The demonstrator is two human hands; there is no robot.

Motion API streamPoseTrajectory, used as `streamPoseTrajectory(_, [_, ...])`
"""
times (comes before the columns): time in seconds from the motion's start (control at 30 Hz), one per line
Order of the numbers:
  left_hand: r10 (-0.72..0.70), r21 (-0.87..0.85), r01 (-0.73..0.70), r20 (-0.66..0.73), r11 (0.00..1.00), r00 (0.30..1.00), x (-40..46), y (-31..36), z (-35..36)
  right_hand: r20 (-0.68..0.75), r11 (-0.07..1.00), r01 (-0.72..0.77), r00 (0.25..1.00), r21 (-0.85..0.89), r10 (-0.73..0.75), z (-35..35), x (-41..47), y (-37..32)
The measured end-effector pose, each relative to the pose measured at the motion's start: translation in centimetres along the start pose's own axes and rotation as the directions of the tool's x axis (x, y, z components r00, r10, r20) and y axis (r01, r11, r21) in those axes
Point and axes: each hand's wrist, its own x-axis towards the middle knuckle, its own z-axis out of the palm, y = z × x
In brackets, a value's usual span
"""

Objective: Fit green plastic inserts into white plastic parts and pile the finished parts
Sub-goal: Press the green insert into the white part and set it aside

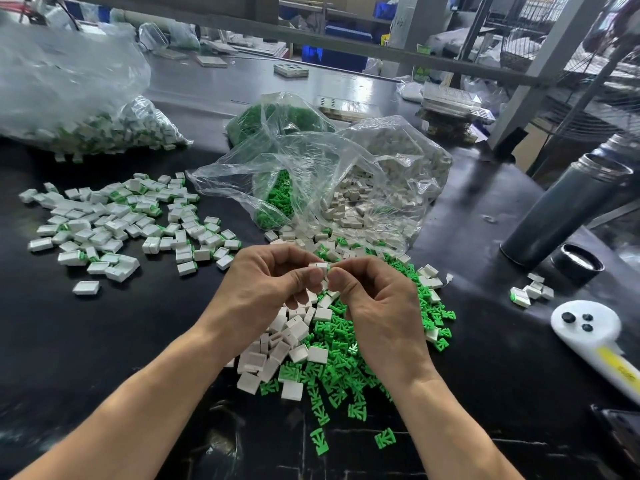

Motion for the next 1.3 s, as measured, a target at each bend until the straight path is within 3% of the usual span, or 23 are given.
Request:
streamPoseTrajectory(0.37, [0.036, 0.108, -0.025, -0.099, 0.994, 0.994, -0.5, -0.1, 0.8, -0.01, 1.0, 0.015, 1.0, -0.016, -0.015, 0.2, -0.2, -0.1])
streamPoseTrajectory(0.7, [0.041, 0.134, -0.029, -0.089, 0.991, 0.995, -0.9, 0.6, 1.2, -0.006, 0.995, 0.027, 1.0, -0.093, -0.028, -0.1, -0.2, 0.0])
streamPoseTrajectory(1.3, [0.089, 0.337, -0.081, -0.008, 0.938, 0.996, -0.8, 0.8, 0.5, 0.038, 0.961, 0.115, 0.993, -0.25, -0.109, -0.4, -0.5, -0.5])
